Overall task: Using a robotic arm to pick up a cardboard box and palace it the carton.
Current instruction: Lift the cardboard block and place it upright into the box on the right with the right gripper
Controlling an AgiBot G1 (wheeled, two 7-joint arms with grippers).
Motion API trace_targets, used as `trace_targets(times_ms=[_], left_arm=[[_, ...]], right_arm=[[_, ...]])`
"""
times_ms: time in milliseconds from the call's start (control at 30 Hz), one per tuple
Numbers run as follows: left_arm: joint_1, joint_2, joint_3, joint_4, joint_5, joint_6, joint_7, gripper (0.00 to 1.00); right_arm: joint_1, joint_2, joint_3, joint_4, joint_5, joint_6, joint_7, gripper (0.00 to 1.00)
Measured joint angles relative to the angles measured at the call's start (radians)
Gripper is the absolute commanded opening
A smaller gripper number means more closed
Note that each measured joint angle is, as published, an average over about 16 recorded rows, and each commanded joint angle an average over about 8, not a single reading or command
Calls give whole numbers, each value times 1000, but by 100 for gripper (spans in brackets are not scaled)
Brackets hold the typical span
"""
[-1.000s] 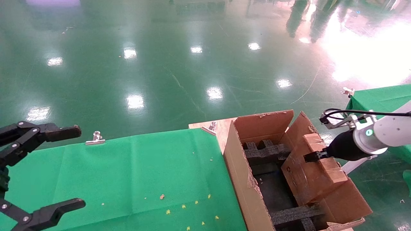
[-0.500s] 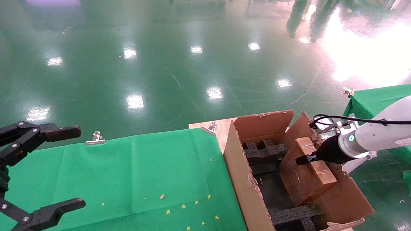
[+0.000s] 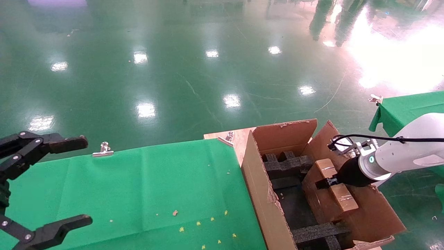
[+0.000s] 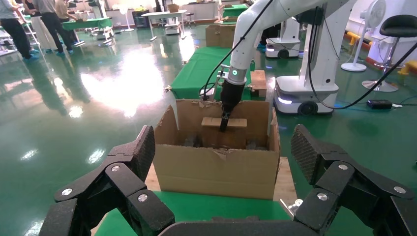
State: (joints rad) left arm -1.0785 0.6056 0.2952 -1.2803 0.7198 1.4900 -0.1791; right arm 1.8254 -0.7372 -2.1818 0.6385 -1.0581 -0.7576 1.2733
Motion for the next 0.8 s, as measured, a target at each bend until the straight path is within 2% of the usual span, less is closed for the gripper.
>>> trace_targets(times_ms=[133, 167, 400, 433, 800], left_arm=[[0, 0, 0, 0, 0, 0, 0, 100], [0, 0, 0, 0, 0, 0, 0, 100], [0, 0, 0, 0, 0, 0, 0, 100], [0, 0, 0, 0, 0, 0, 0, 100], [0, 0, 1, 0, 0, 0, 0, 100]], right_arm=[[-17, -5, 7, -19, 13, -6, -18, 1], [-21, -6, 8, -23, 16, -8, -22, 9], [-38, -12, 17, -43, 32, -14, -39, 95], [-40, -13, 18, -45, 33, -14, -41, 100], [-38, -12, 20, -46, 36, -16, -44, 100]])
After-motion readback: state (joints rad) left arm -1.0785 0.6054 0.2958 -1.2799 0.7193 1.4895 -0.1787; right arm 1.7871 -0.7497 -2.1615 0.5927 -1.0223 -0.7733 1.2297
